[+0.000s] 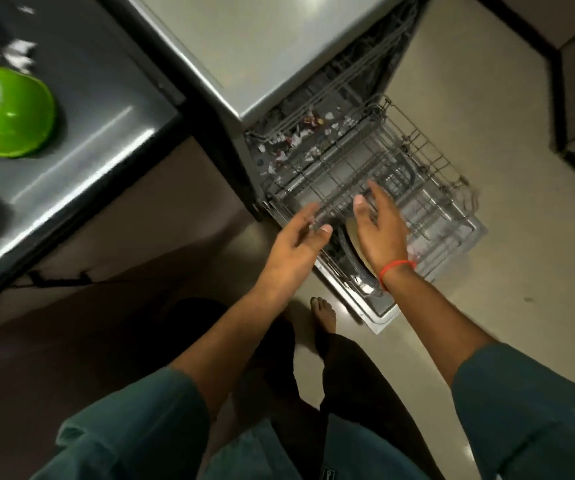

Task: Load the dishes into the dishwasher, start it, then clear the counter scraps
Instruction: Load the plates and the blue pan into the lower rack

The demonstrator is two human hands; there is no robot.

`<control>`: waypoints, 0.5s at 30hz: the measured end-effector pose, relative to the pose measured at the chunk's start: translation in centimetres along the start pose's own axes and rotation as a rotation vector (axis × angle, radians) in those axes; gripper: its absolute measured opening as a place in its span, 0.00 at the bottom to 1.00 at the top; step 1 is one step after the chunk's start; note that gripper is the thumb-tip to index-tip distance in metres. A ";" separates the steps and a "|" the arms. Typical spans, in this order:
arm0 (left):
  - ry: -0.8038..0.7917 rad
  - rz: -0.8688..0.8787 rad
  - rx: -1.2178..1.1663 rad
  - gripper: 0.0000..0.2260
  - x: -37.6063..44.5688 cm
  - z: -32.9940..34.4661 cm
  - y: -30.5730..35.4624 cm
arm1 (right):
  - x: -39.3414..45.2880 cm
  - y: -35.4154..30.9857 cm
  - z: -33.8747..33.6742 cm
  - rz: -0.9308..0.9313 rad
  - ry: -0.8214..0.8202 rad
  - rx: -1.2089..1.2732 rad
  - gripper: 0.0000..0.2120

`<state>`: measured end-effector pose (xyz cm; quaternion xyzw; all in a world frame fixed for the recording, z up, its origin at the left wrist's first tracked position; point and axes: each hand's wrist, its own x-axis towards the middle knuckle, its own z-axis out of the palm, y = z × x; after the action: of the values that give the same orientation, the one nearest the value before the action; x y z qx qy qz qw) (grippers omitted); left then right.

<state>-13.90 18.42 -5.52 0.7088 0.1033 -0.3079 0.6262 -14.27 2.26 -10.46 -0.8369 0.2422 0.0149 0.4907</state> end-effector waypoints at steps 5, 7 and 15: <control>0.123 0.080 -0.031 0.24 -4.8 -1.4 2.7 | -2.5 -5.2 -1.4 -0.127 -0.148 0.092 0.25; 0.205 0.103 -0.055 0.22 -7.4 -2.7 4.1 | -3.9 -7.4 -1.8 -0.167 -0.221 0.123 0.25; 0.561 0.292 -0.199 0.23 -18.6 -9.7 7.1 | -7.9 -18.9 0.5 -0.378 -0.480 0.217 0.21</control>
<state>-21.84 30.71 11.10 0.7087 0.1985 0.0037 0.6770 -13.17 13.31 6.72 -0.7825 -0.0402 0.0946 0.6141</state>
